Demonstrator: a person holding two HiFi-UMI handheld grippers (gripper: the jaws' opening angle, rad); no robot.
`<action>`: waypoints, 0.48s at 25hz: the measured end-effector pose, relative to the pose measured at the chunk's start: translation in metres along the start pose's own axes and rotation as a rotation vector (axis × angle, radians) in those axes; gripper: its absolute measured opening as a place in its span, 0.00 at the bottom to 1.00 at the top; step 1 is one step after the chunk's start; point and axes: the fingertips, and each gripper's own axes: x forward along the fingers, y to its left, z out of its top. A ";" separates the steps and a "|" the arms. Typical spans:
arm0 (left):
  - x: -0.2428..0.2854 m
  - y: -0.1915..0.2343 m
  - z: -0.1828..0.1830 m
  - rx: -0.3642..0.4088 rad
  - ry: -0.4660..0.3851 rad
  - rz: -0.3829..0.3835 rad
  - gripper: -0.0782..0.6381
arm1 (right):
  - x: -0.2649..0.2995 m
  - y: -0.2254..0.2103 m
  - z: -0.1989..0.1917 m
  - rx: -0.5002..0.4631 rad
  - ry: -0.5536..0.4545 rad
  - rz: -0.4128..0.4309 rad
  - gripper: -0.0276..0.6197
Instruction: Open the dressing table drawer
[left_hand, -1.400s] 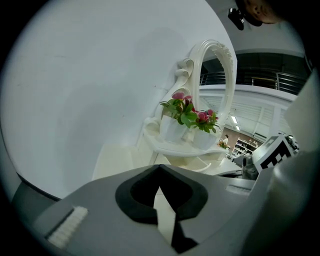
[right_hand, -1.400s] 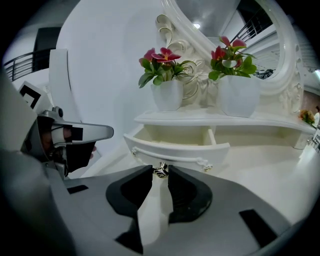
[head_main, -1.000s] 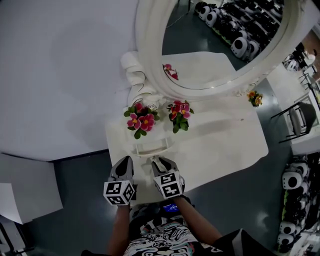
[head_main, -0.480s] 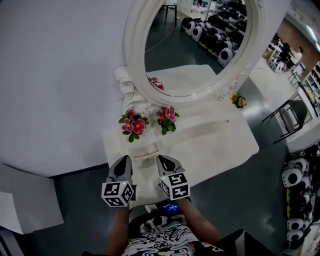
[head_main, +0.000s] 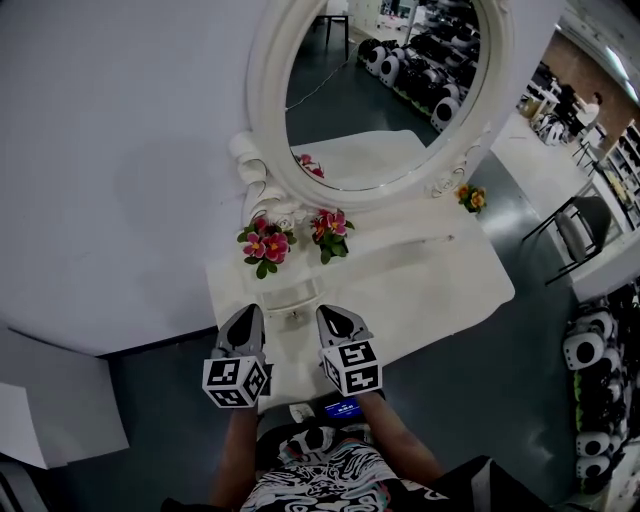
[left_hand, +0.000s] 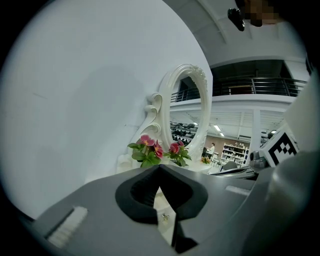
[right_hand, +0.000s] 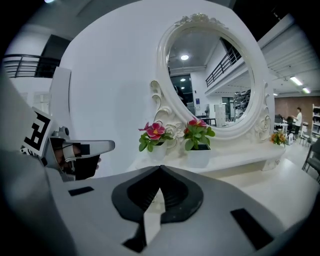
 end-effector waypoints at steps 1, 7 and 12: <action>-0.001 0.000 0.001 0.001 0.000 -0.001 0.11 | 0.000 0.000 0.001 0.002 -0.001 0.000 0.05; -0.004 0.000 0.000 0.000 -0.001 -0.007 0.11 | 0.000 0.000 0.003 -0.004 0.002 -0.004 0.05; -0.006 0.002 -0.004 -0.005 0.005 -0.004 0.11 | 0.000 0.002 -0.001 -0.005 0.013 -0.004 0.05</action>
